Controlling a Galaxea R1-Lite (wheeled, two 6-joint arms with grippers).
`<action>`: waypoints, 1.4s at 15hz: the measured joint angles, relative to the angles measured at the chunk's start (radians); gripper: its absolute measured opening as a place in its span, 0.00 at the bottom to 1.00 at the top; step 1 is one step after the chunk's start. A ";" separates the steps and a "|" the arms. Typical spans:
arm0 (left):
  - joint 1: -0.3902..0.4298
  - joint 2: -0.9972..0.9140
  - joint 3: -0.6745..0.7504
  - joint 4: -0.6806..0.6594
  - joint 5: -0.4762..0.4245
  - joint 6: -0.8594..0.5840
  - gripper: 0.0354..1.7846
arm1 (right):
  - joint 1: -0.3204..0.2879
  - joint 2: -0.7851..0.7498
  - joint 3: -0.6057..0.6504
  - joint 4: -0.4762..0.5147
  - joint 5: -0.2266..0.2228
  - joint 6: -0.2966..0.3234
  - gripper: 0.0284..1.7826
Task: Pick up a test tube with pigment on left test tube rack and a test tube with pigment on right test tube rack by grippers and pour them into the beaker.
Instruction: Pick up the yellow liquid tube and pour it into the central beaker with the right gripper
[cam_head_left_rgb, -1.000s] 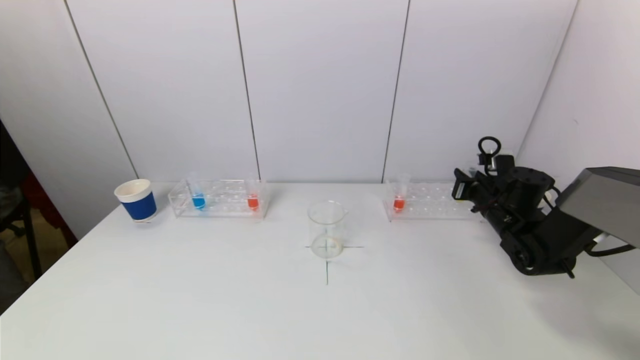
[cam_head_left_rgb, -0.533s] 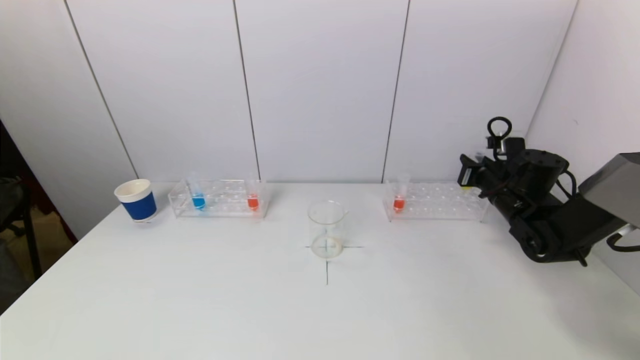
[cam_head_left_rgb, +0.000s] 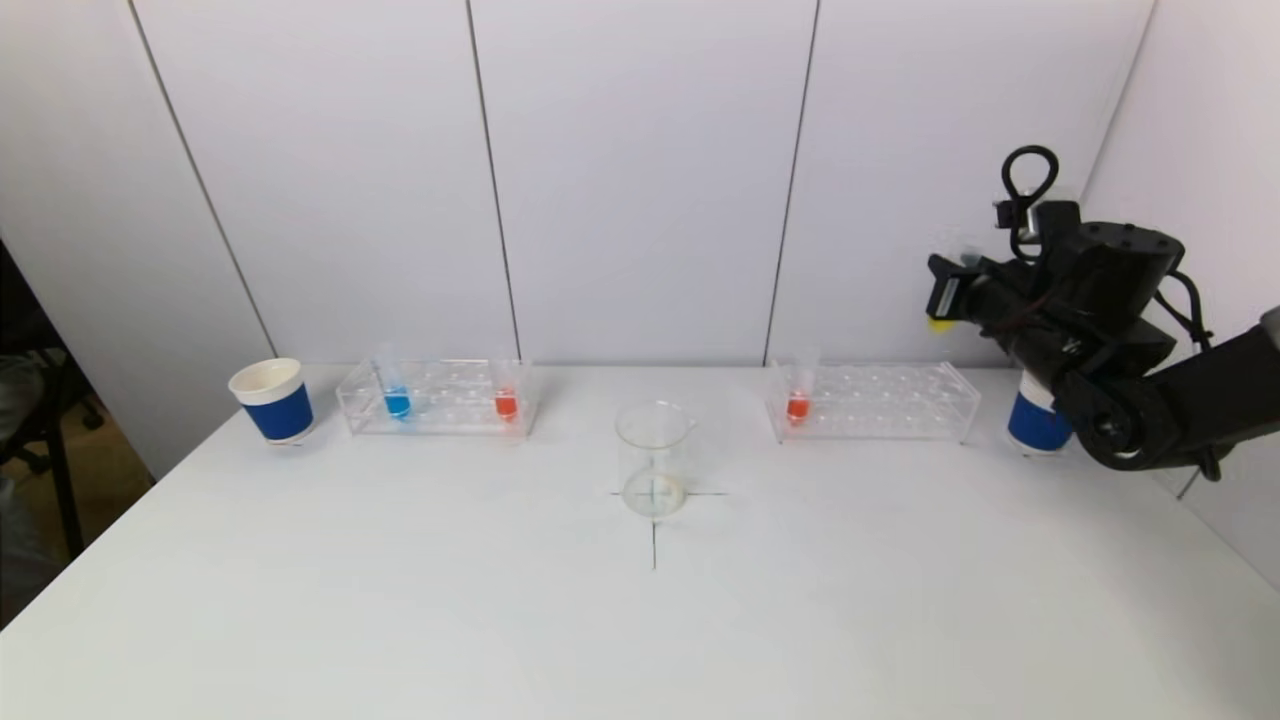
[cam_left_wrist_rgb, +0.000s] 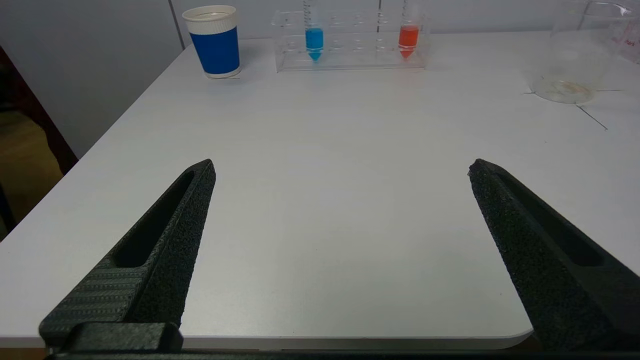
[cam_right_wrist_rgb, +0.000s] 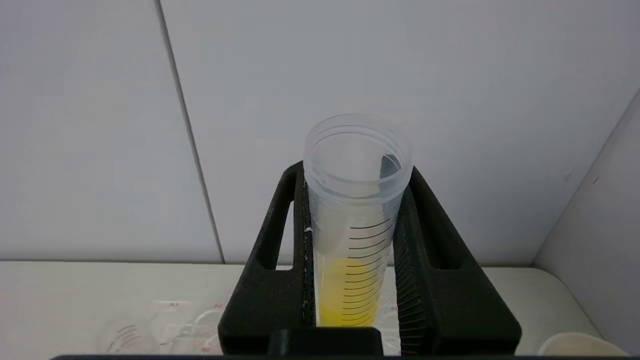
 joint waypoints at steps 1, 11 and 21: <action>0.000 0.000 0.000 0.000 0.000 0.000 0.99 | 0.009 -0.018 -0.024 0.034 0.001 0.000 0.27; 0.000 0.000 0.000 0.000 0.000 0.000 0.99 | 0.160 -0.135 -0.341 0.410 0.020 -0.047 0.27; 0.000 0.000 0.000 0.000 0.000 0.000 0.99 | 0.282 -0.124 -0.424 0.534 0.199 -0.182 0.27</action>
